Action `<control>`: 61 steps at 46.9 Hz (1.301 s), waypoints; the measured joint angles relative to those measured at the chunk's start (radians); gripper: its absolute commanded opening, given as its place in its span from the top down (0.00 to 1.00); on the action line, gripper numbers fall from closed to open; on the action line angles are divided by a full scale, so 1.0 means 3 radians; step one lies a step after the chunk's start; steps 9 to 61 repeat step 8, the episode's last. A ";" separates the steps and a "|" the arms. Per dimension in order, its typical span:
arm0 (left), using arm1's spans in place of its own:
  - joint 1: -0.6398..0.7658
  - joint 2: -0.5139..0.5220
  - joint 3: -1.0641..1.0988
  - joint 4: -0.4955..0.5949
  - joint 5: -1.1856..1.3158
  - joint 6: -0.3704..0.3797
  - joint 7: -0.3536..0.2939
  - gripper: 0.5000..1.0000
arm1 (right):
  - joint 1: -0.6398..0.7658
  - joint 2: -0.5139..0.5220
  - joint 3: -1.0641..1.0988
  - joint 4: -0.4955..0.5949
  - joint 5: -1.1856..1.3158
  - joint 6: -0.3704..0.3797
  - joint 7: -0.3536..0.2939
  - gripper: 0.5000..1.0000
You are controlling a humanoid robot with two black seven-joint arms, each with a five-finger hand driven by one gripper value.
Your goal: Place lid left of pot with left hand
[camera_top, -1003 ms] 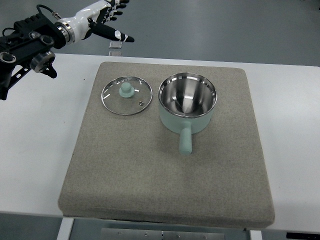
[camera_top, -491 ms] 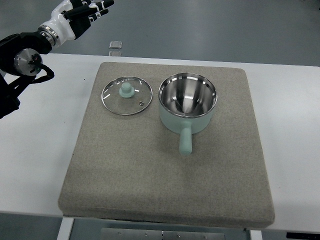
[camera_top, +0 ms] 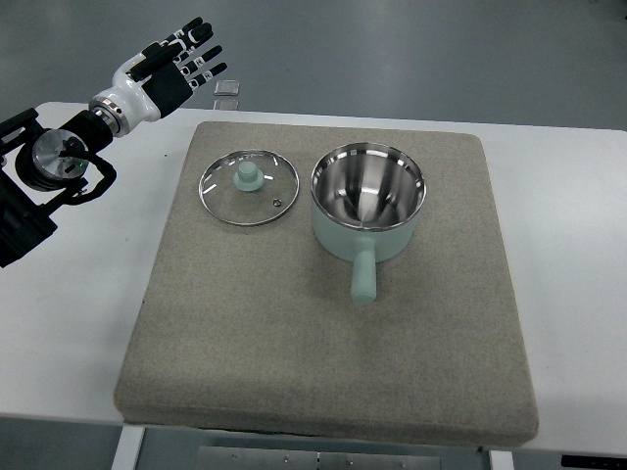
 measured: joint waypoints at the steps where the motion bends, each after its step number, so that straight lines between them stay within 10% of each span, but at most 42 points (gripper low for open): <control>1: 0.0000 0.0000 0.0003 -0.0002 0.0000 0.0000 0.0000 0.01 | -0.0001 0.0000 -0.0001 0.0000 0.0001 0.0002 0.0000 0.15; 61: 0.0002 0.0001 0.0014 -0.0001 0.0033 -0.0004 0.0000 0.01 | -0.0005 0.0000 -0.0003 0.0003 0.0009 0.0001 0.0003 0.15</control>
